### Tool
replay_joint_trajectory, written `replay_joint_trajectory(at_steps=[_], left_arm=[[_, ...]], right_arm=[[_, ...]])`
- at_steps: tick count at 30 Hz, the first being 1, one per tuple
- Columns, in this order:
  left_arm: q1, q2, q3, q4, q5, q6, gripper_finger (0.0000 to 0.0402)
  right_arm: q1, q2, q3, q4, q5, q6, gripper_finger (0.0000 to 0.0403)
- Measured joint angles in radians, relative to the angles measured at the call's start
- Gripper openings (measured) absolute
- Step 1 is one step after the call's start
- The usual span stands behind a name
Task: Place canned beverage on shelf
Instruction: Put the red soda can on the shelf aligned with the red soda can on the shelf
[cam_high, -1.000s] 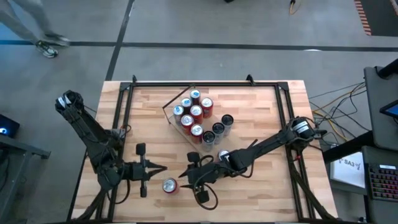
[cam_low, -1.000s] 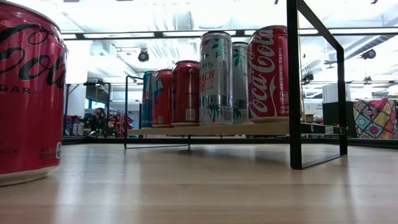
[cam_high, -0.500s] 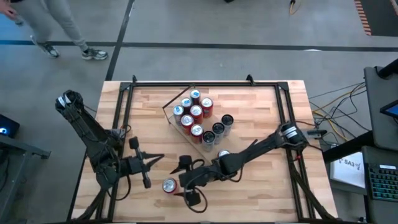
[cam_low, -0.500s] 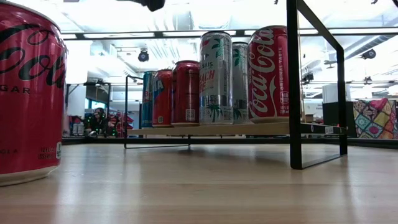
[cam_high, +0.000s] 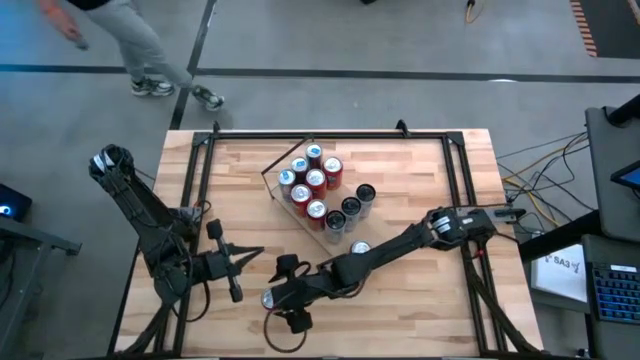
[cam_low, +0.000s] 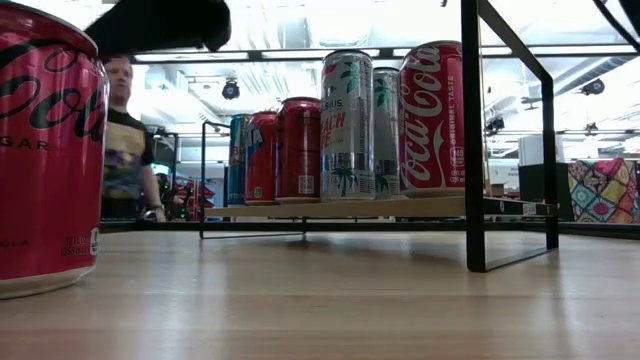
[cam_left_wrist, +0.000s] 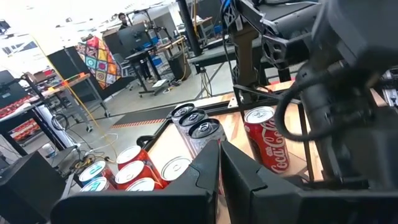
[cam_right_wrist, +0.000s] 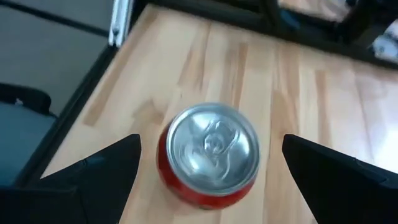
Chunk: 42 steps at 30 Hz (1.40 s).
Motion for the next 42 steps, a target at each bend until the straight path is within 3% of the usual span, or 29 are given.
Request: replay_joint_trajectory(at_steps=[7,19,24,32,42], left_arm=[[0.0,0.0,0.0,0.0,0.0,0.0,0.0],[0.0,0.001,-0.002,0.0,0.001,0.0,0.0],[0.0,0.001,-0.002,0.0,0.001,0.0,0.0],[0.0,0.001,-0.002,0.0,0.001,0.0,0.0],[0.0,0.001,0.014,0.0,0.001,0.049,0.0]], right_arm=[[-0.011,0.083,0.123,-0.112,-0.003,0.03,0.0381],[-0.027,0.1,0.134,-0.109,-0.056,0.047,0.0379],[-0.028,0.1,0.133,-0.109,-0.059,0.051,0.0353],[-0.038,0.1,0.131,-0.101,-0.111,0.073,0.0277],[-0.038,0.076,0.132,-0.125,-0.121,0.039,0.0277]])
